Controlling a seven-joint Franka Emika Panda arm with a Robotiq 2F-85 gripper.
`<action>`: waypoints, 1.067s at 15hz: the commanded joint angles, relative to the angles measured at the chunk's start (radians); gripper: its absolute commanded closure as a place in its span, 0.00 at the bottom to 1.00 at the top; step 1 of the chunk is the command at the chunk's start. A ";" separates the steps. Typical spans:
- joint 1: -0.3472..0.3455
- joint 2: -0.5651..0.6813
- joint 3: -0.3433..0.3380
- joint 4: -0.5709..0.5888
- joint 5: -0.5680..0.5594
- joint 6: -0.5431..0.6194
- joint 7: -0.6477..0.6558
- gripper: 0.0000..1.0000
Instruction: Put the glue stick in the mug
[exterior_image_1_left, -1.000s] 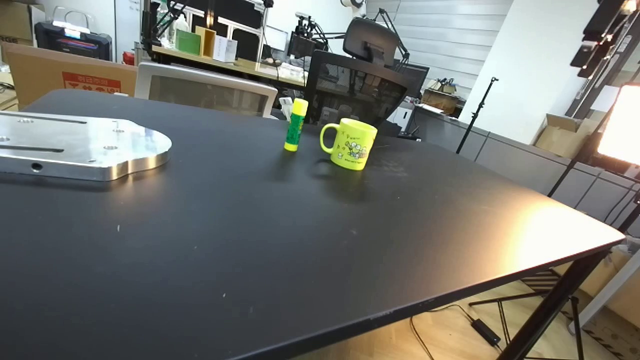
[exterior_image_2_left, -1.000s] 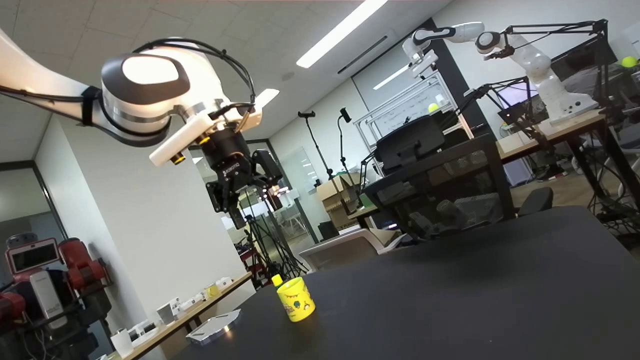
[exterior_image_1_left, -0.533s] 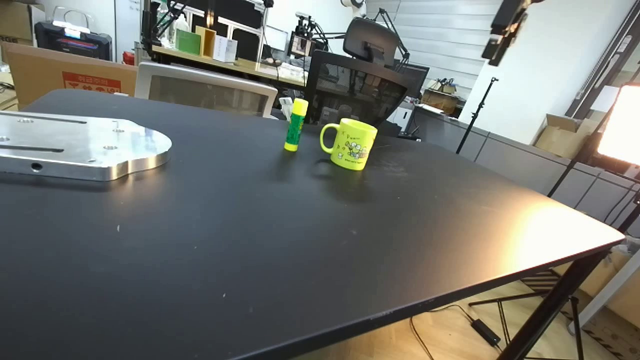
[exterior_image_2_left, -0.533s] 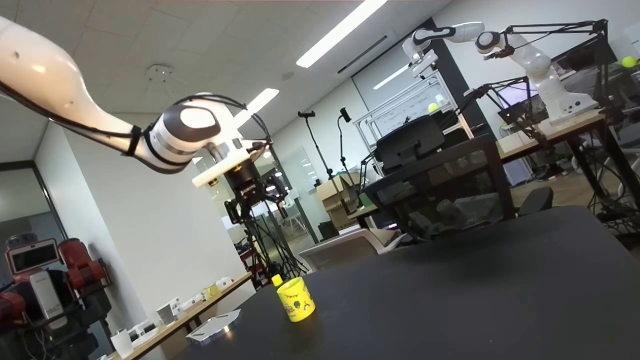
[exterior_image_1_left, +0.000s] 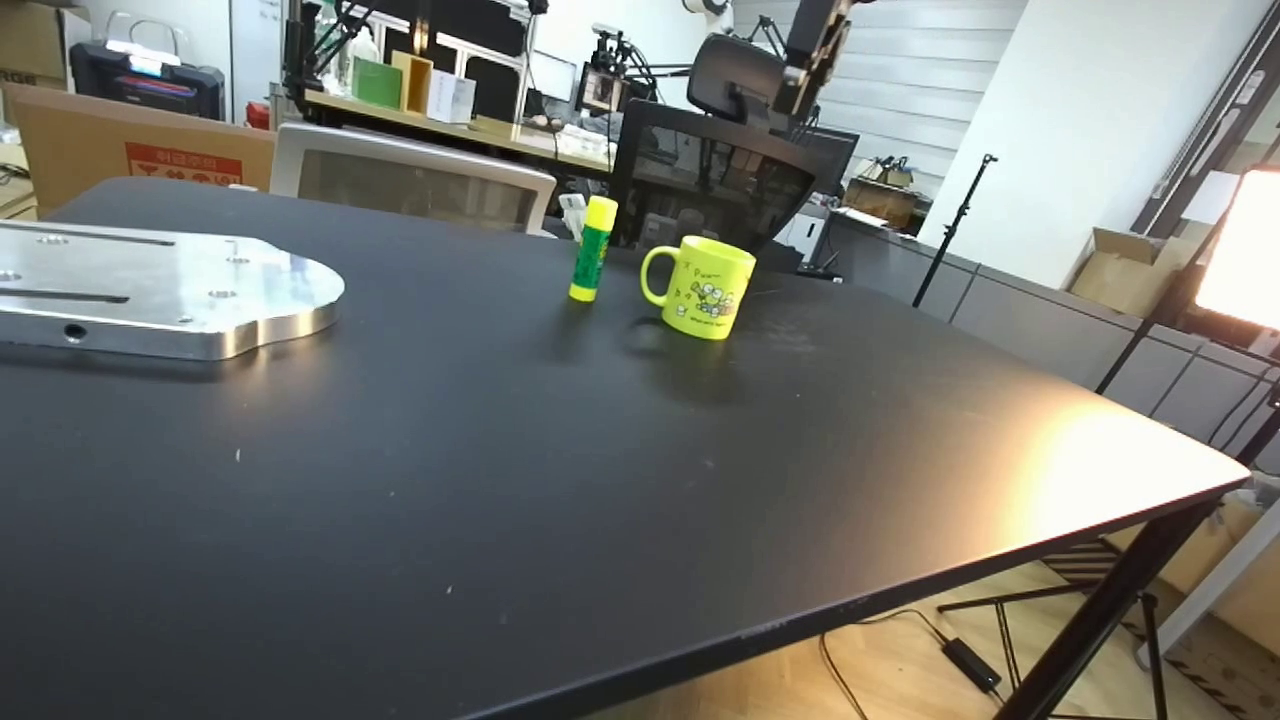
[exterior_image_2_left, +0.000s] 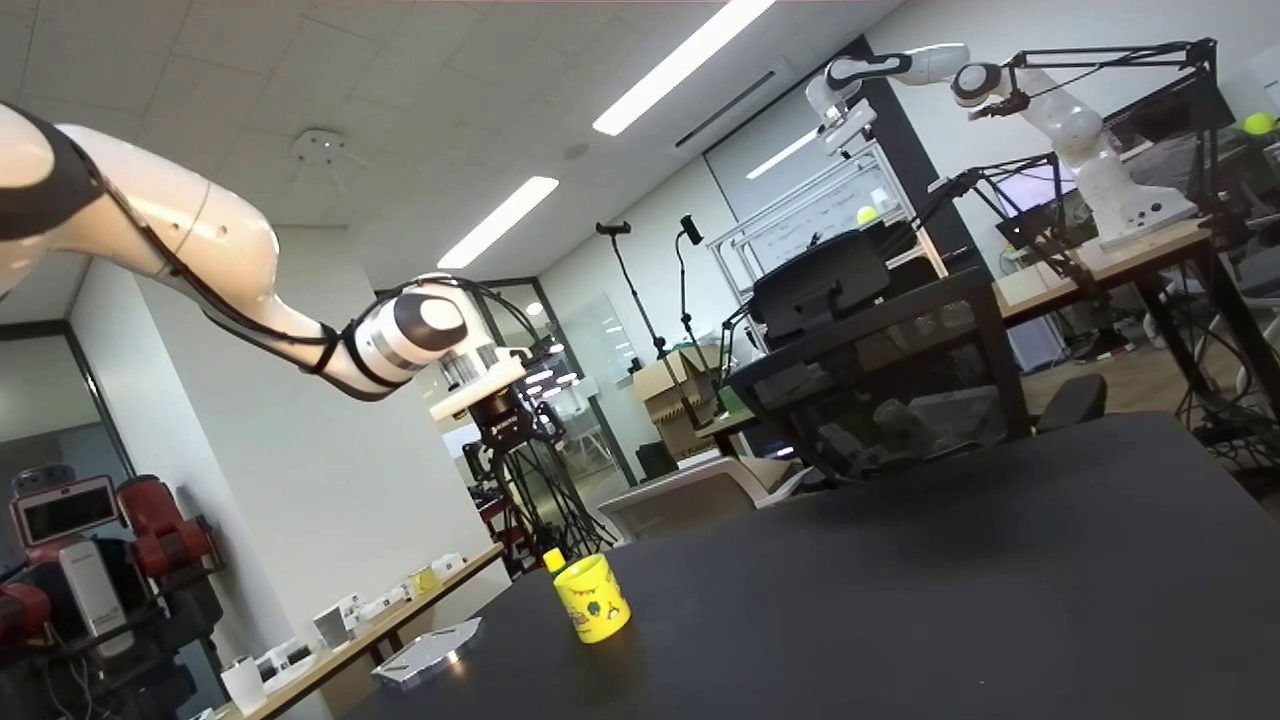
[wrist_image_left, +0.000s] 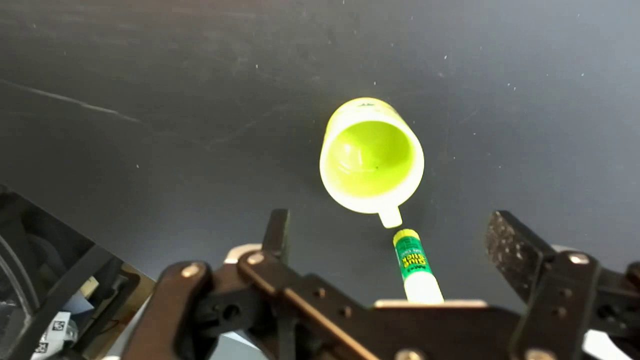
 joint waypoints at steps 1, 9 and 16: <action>0.039 0.170 0.031 0.250 -0.053 -0.097 -0.037 0.00; 0.053 0.197 0.031 0.267 -0.066 -0.088 -0.009 0.00; 0.051 0.343 0.017 0.526 -0.090 -0.184 -0.085 0.00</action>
